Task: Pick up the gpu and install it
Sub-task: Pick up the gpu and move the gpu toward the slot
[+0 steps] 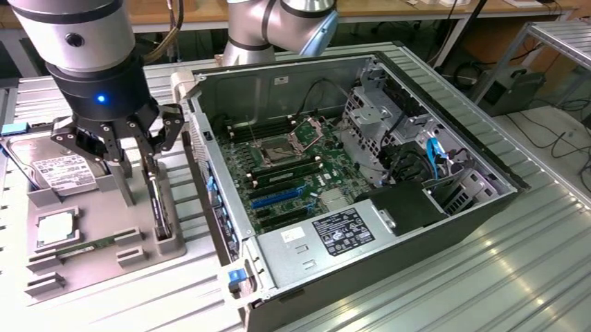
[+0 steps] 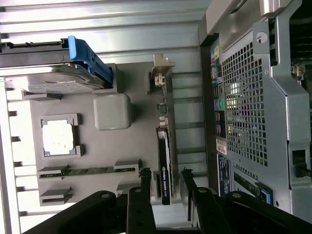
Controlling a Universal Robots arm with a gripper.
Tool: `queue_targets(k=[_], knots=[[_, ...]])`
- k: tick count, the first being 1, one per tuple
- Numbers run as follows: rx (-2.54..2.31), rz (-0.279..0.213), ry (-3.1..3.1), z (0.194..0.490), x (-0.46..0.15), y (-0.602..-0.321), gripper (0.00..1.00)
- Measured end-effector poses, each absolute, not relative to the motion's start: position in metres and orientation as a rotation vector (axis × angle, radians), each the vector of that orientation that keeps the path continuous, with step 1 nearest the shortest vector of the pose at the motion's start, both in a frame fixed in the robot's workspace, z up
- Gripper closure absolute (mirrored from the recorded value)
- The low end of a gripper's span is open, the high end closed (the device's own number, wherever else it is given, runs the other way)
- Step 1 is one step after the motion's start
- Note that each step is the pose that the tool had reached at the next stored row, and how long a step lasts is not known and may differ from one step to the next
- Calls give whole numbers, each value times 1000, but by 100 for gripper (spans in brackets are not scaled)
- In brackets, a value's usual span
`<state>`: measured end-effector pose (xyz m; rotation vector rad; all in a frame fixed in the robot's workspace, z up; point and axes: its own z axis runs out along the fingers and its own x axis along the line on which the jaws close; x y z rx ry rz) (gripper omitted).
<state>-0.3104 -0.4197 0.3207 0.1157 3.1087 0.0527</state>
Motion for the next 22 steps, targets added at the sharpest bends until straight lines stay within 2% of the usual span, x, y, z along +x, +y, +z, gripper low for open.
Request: queue_targets(k=[22], knots=[[61, 54, 3107, 275, -307, -415, 62]])
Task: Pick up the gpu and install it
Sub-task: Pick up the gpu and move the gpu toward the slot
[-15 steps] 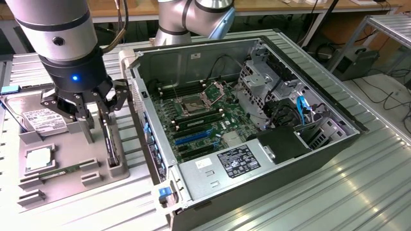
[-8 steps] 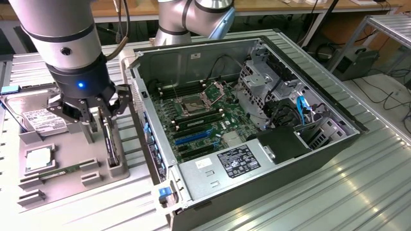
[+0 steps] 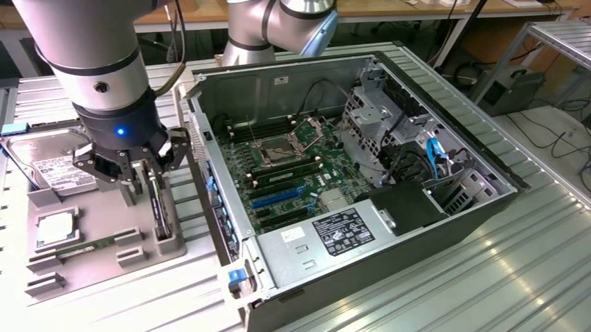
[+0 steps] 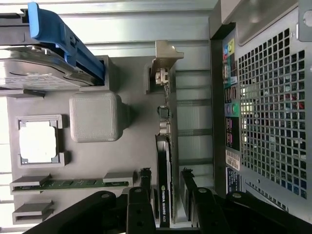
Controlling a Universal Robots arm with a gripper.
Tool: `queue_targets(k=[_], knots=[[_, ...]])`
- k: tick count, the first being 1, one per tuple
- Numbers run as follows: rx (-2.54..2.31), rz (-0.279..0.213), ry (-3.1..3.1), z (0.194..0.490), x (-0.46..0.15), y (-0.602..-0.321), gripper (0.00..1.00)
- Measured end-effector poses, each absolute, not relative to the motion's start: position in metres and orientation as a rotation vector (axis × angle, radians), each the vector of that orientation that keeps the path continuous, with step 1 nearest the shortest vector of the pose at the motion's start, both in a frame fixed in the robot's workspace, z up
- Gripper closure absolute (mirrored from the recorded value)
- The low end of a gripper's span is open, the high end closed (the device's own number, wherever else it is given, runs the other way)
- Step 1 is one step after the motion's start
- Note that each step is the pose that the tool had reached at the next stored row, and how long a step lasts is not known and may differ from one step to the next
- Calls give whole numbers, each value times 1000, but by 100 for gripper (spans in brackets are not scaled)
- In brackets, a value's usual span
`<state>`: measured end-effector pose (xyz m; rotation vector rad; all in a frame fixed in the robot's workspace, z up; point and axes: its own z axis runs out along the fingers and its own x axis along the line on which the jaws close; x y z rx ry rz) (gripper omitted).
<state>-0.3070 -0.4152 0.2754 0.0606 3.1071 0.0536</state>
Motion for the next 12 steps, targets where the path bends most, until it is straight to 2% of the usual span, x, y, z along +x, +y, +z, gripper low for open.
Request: queue_targets(k=[12], knots=[[41, 55, 3105, 256, -307, -412, 62]])
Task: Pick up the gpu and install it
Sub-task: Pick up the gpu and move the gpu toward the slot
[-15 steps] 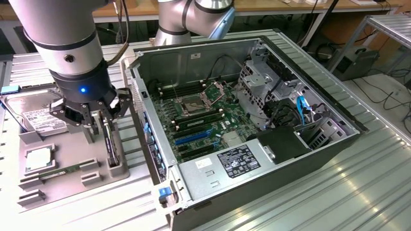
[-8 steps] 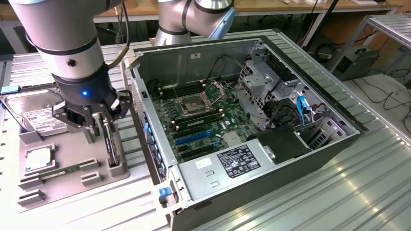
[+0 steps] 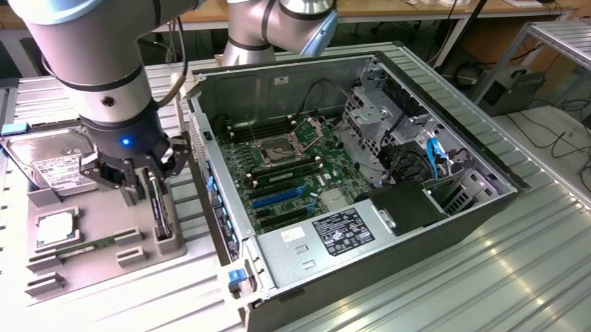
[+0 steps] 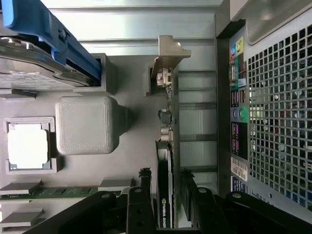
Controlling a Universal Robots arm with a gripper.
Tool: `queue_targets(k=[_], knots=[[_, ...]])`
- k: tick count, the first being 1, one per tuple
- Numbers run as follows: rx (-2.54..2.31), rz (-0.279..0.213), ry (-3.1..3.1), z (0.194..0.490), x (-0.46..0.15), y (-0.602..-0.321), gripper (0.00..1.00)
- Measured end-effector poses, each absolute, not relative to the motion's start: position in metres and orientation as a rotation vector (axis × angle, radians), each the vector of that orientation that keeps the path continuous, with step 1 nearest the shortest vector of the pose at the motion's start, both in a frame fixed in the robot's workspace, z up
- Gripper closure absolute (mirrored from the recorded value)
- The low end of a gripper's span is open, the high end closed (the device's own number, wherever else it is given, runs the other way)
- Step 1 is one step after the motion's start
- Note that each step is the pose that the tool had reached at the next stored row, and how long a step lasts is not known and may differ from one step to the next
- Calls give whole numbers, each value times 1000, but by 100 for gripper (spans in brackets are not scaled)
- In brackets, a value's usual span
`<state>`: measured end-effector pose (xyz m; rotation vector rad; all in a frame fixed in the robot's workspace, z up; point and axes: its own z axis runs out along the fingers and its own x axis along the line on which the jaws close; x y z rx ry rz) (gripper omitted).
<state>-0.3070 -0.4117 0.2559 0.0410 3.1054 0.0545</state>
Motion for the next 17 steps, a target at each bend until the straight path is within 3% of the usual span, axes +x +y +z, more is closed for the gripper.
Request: queue_targets(k=[15, 16, 17], knots=[[41, 69, 3105, 245, -308, -411, 62], [28, 70, 3105, 244, -308, -411, 74], [-47, 71, 3106, 244, -308, -411, 74]])
